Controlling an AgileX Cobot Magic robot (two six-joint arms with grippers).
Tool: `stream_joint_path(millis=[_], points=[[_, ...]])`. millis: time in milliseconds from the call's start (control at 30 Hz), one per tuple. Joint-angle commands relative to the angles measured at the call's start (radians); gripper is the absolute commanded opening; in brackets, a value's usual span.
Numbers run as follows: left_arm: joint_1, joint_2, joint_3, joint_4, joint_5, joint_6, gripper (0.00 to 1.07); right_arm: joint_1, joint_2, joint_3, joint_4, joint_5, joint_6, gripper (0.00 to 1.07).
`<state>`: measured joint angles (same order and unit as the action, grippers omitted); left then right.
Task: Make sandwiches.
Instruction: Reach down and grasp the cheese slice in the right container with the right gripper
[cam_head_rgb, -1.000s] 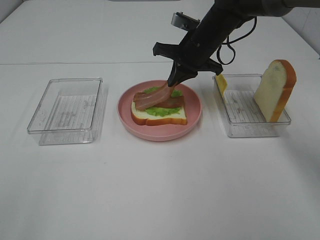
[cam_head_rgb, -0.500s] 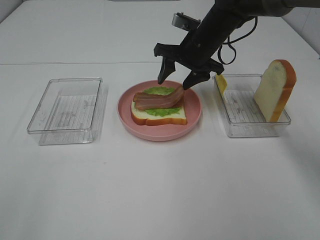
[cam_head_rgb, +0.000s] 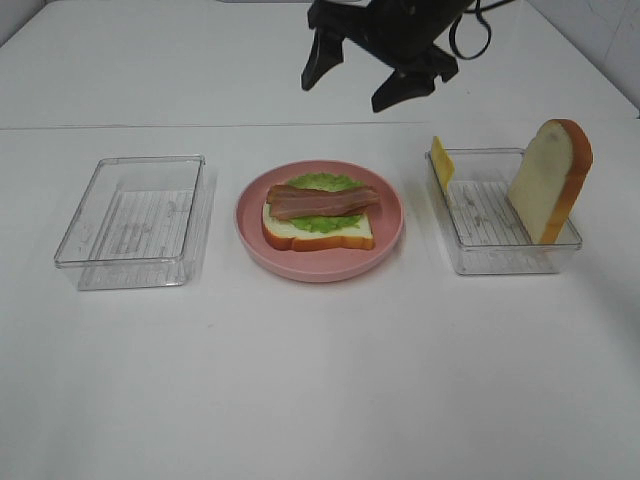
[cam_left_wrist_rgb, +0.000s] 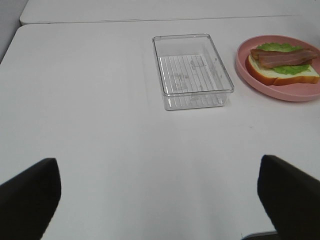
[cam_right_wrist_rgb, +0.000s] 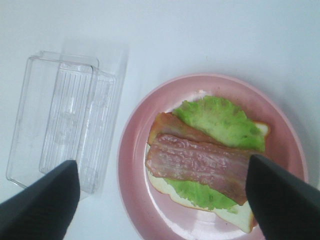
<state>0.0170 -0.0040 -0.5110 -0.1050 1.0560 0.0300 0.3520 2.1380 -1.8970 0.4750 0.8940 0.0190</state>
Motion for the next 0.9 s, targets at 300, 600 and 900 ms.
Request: stream_joint_path(millis=[300, 600, 900], points=[[-0.002, -0.024, 0.002, -0.011, -0.018, -0.005, 0.99, -0.1, -0.015, -0.118, -0.264, 0.215, 0.168, 0.8], [-0.002, -0.024, 0.002, -0.011, -0.018, -0.005, 0.99, -0.16, 0.079, -0.119, -0.268, 0.228, 0.151, 0.79], [-0.002, -0.024, 0.002, -0.011, -0.018, -0.005, 0.99, -0.16, 0.184, -0.119, -0.265, 0.175, 0.137, 0.79]])
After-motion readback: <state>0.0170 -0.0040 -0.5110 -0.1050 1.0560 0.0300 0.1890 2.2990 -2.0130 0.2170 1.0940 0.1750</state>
